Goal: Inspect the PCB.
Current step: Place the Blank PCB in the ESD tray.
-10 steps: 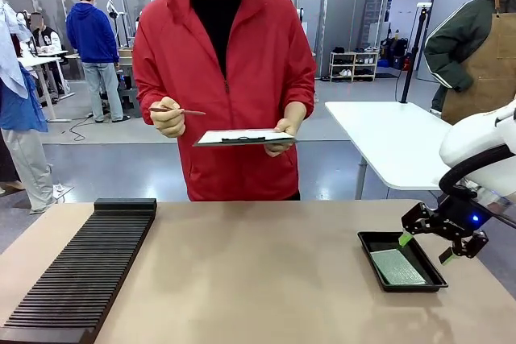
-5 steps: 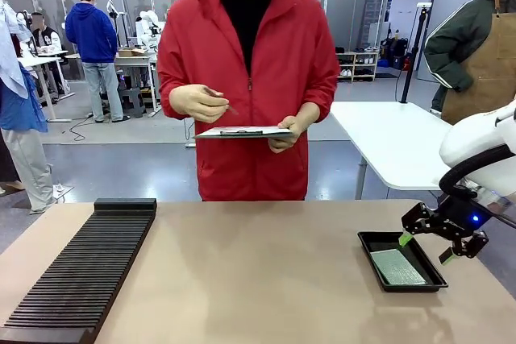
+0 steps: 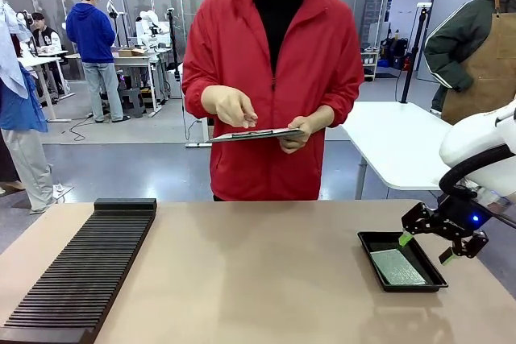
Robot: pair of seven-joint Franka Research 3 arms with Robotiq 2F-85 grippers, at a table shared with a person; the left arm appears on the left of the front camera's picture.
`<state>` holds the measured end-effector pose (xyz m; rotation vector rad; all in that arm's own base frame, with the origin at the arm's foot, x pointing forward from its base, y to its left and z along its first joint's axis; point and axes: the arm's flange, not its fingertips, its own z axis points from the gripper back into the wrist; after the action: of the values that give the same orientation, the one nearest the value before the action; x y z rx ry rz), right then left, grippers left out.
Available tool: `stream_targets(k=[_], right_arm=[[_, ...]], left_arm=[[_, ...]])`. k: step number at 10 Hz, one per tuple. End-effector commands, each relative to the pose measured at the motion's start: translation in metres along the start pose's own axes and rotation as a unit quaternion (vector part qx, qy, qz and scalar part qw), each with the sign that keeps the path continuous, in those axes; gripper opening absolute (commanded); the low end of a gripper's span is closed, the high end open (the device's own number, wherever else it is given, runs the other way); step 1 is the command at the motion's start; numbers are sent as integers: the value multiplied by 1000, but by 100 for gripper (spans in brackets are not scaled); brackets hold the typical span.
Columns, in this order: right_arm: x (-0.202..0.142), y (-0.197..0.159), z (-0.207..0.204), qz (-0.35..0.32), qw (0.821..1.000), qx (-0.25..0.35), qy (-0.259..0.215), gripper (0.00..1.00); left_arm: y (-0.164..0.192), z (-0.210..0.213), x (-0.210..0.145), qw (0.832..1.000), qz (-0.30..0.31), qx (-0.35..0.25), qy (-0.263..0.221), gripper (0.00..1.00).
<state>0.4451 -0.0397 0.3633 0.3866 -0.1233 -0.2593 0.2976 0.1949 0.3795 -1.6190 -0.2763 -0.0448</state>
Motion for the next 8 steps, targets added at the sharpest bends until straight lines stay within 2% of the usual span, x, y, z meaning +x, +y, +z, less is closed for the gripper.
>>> stream_targets(k=[1,7,8], right_arm=[[1,0,-2,6,1000,-1,1,100],[0,0,0,0,1000,0,0,100],[-11,16,32,-5,991,136,4,100]], left_arm=[[-4,-1,-2,1000,6,10,1,100],[-4,-1,-2,1000,6,10,1,100],[-4,-1,-2,1000,6,10,1,100]])
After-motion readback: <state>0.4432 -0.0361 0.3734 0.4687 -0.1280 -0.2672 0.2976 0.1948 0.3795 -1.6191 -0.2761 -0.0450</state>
